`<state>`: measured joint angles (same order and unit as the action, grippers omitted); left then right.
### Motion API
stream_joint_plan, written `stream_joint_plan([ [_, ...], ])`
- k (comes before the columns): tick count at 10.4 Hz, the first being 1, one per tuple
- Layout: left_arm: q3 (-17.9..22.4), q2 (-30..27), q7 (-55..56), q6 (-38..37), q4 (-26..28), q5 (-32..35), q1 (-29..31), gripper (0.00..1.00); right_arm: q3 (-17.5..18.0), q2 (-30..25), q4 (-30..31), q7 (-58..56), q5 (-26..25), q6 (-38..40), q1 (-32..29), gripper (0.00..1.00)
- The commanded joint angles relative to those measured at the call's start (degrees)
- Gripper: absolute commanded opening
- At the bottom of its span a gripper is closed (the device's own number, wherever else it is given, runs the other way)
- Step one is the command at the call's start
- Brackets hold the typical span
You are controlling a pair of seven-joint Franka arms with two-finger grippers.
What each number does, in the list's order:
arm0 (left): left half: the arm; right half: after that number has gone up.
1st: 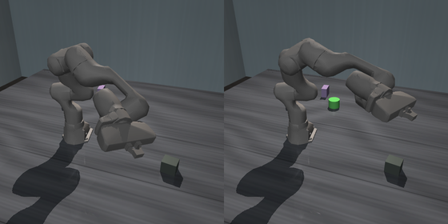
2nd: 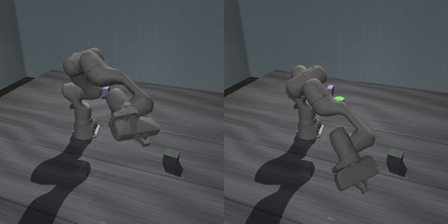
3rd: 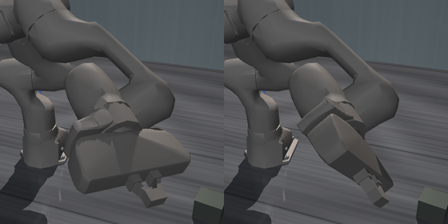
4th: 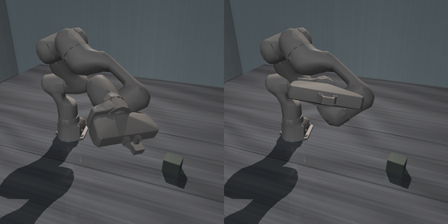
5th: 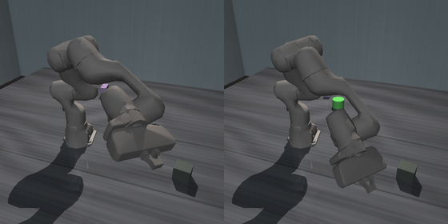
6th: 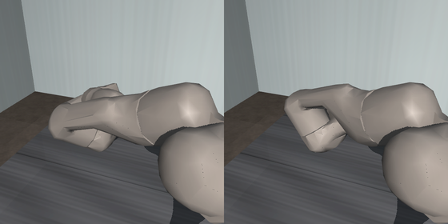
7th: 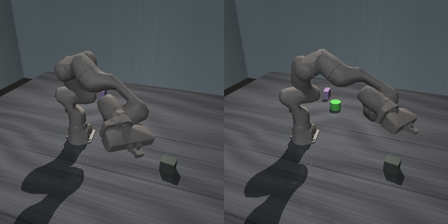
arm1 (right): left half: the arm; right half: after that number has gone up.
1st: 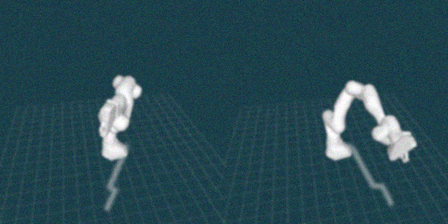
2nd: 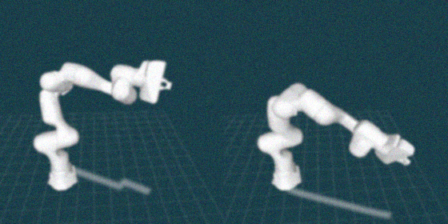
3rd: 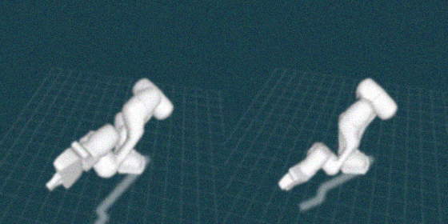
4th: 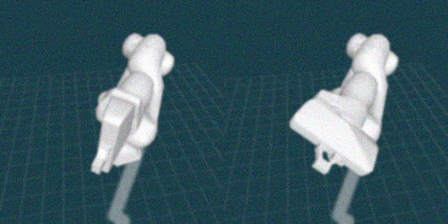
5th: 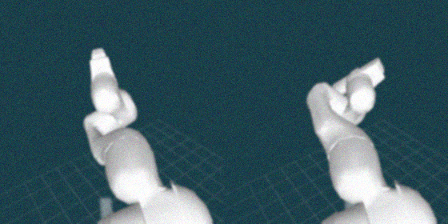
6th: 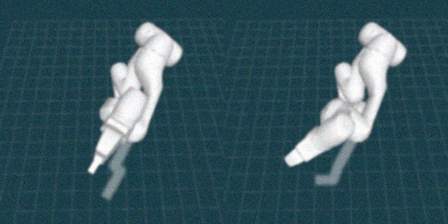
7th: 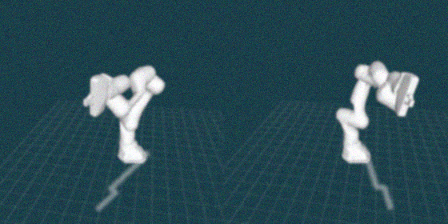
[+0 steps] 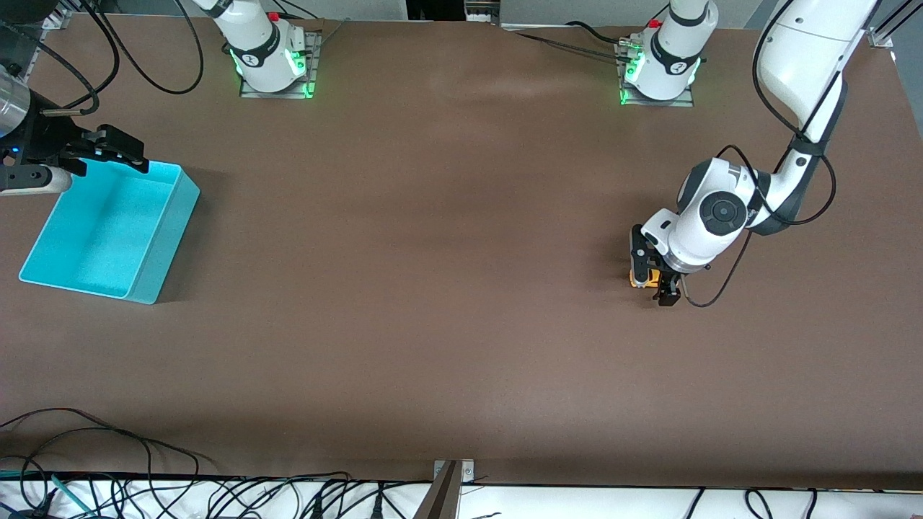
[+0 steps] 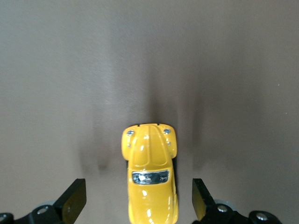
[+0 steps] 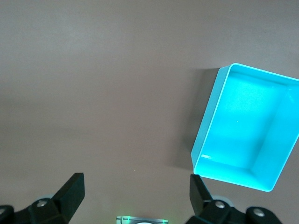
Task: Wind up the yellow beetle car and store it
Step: 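Close the left gripper on the yellow car's body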
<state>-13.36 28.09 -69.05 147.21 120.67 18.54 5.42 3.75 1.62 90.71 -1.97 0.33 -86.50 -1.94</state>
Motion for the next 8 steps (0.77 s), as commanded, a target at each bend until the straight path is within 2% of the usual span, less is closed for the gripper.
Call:
stream_joint_plan([
  [1, -0.3, 0.3, -0.6, 1.4, 0.8, 1.8, 1.0, 1.00, 0.1, -1.0, 1.1, 0.7, 1.1, -0.4, 0.0, 1.00],
  [2, -0.3, 0.7, -0.8, 0.9, 0.9, 1.9, 1.0, 0.99, 0.1, -1.0, 1.0, 0.7, 1.1, -0.3, 0.0, 1.00],
  [3, -0.3, 0.5, -2.6, 0.9, 0.9, 1.9, 0.7, 0.88, 0.1, -1.0, 1.1, 0.7, 1.1, -0.2, 0.0, 1.00],
  [4, -0.4, 0.3, -6.3, 0.9, 0.7, 1.9, 0.7, 0.66, 0.1, -1.0, 1.0, 0.7, 1.1, -0.2, 0.0, 1.00],
  [5, -0.3, 0.3, -7.4, 0.9, 0.7, 1.9, 1.0, 0.36, 0.1, -1.0, 1.0, 0.7, 1.1, -0.2, 0.0, 1.00],
  [7, -0.4, 0.3, -7.3, 0.9, 0.4, 1.8, 1.7, 0.06, 0.1, -1.1, 1.0, 0.7, 1.1, -0.1, 0.0, 1.00],
  [8, -0.3, 0.4, -7.3, 0.9, 0.4, 1.7, 1.8, 0.00, 0.1, -1.1, 1.0, 0.7, 1.1, -0.1, 0.0, 1.00],
])
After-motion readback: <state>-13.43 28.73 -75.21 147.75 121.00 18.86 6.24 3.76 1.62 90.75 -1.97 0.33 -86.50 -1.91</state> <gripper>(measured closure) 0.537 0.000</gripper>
